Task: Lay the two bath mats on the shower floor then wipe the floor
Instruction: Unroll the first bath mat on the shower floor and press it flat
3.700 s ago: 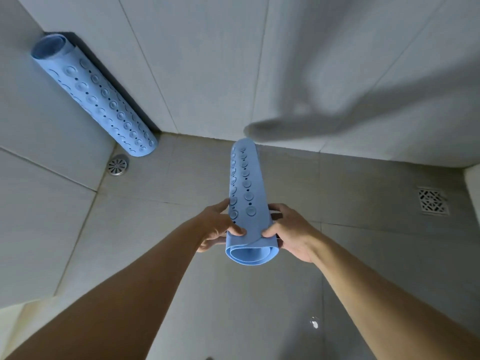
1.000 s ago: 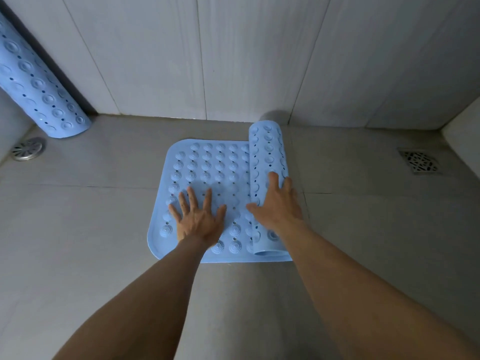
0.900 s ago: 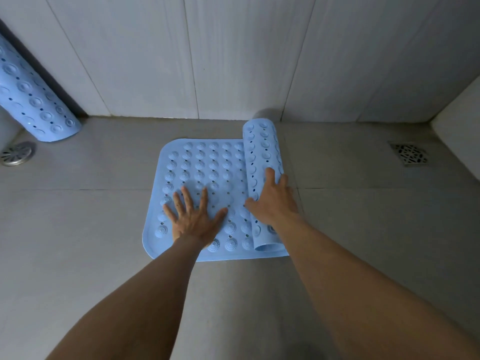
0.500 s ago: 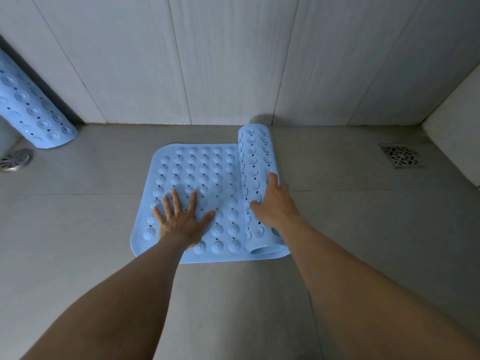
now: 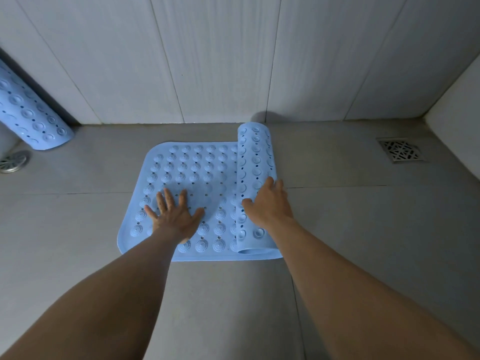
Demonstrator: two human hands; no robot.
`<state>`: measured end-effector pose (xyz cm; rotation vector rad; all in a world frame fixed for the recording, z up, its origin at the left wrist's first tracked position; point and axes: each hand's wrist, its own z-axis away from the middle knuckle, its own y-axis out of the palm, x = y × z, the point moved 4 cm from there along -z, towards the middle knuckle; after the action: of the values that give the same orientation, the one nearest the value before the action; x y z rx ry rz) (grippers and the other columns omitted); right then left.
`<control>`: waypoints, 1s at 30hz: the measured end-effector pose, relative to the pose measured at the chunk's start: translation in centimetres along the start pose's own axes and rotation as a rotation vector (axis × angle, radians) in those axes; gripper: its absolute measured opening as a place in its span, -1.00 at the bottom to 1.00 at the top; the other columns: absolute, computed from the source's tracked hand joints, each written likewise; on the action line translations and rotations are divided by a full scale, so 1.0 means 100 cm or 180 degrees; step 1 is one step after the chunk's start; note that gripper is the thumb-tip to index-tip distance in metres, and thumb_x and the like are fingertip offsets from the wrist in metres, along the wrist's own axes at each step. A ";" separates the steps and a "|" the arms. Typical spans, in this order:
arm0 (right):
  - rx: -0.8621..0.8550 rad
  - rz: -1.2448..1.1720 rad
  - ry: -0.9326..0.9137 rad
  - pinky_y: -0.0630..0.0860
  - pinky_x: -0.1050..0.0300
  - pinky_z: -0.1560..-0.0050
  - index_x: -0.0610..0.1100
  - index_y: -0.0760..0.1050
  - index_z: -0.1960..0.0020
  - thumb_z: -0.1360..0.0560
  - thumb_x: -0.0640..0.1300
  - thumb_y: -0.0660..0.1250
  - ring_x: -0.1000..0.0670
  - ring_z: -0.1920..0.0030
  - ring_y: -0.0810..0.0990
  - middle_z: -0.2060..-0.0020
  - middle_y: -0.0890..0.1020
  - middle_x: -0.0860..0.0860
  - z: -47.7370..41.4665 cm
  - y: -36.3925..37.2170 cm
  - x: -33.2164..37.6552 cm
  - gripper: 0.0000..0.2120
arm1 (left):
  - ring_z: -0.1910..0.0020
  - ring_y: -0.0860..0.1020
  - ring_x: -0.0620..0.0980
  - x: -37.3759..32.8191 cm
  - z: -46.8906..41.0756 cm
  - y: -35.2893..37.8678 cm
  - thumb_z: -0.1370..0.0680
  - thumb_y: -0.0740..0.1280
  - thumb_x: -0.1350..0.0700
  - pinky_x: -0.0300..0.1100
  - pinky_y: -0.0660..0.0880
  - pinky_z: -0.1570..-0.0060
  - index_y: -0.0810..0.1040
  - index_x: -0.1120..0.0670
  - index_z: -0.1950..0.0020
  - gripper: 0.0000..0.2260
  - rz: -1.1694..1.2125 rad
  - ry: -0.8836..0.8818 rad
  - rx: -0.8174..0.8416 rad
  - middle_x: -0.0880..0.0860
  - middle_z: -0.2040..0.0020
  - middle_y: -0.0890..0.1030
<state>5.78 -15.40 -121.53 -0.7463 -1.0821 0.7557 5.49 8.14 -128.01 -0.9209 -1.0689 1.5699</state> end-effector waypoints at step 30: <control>-0.0299 0.0875 0.0163 0.20 -0.30 -0.45 -0.25 -0.05 -0.61 -0.58 0.26 0.14 -0.24 -0.56 0.08 -0.59 0.01 -0.23 -0.016 -0.057 -0.100 -0.17 | -0.57 -0.28 0.29 -0.166 0.031 0.018 -0.65 -0.11 -0.13 0.45 -0.23 -0.42 -0.21 -0.08 -0.62 -0.43 0.0055 0.0756 -0.0170 0.23 -0.61 -0.25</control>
<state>5.43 -27.01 -122.14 -1.0029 -0.9846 0.9177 5.79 -8.81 -127.75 -1.1250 -0.9396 1.4108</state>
